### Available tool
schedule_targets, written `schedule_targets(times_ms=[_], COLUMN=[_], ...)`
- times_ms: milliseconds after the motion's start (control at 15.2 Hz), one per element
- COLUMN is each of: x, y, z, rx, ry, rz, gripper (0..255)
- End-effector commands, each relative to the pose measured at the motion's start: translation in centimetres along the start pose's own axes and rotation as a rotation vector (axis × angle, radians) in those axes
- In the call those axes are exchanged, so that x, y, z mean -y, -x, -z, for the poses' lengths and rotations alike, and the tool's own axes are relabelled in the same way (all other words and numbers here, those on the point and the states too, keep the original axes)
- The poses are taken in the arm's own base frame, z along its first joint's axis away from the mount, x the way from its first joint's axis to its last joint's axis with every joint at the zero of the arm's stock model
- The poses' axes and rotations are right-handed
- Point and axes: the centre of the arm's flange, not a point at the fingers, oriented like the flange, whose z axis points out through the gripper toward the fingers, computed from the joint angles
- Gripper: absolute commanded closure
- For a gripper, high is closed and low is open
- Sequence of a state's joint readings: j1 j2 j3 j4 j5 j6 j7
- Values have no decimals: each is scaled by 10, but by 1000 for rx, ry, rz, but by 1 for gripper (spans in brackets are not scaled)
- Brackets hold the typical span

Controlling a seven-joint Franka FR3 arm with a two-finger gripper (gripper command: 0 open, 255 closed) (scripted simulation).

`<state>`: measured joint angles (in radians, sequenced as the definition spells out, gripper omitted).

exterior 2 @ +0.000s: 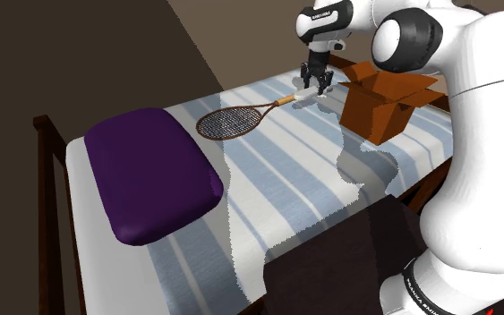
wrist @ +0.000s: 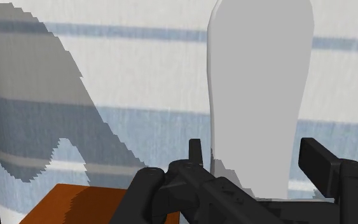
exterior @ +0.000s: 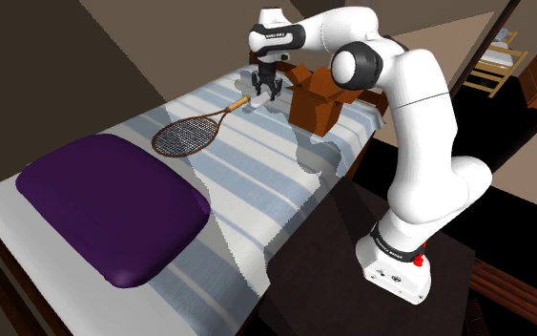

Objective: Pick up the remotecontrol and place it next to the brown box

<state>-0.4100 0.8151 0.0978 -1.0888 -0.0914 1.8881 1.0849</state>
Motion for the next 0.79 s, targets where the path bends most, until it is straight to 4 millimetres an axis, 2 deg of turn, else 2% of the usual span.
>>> schedule_targets(times_ms=[0,726], x=[1,2], y=[-1,0], z=[-11,-69], rx=[0,0], ry=[-1,-1], rz=[0,0], gripper=[255,255])
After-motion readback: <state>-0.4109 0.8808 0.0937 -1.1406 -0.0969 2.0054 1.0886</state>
